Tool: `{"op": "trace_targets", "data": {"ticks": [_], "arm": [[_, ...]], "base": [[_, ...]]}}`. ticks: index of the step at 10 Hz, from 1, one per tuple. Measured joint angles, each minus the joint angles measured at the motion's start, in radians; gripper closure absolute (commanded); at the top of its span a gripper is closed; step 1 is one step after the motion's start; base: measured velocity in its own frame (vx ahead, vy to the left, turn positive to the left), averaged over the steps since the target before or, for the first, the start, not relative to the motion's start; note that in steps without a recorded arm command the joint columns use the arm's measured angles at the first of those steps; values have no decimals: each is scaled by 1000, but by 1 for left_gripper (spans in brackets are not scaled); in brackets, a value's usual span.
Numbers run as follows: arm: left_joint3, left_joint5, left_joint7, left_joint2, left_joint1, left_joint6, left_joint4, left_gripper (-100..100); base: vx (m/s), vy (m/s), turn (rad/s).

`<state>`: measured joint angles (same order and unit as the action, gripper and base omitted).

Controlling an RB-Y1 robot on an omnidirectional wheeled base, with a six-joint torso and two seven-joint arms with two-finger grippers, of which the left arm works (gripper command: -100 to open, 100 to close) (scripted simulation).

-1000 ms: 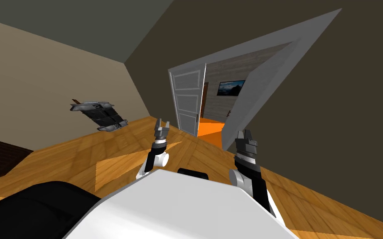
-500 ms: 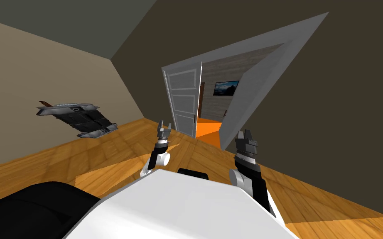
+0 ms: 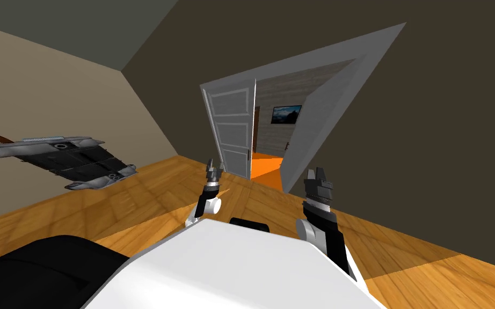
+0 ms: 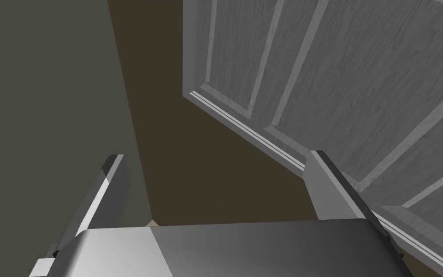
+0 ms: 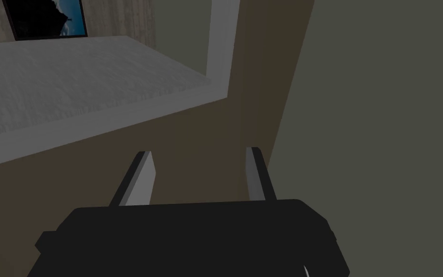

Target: Push the door open

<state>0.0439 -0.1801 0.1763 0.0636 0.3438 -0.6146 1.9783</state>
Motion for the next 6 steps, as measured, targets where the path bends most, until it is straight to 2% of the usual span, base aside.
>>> {"op": "trace_targets", "data": {"ticks": [6], "arm": [[9, -67, 101, 11, -43, -30, -135, -100]], "base": [[88, 42, -142]]}}
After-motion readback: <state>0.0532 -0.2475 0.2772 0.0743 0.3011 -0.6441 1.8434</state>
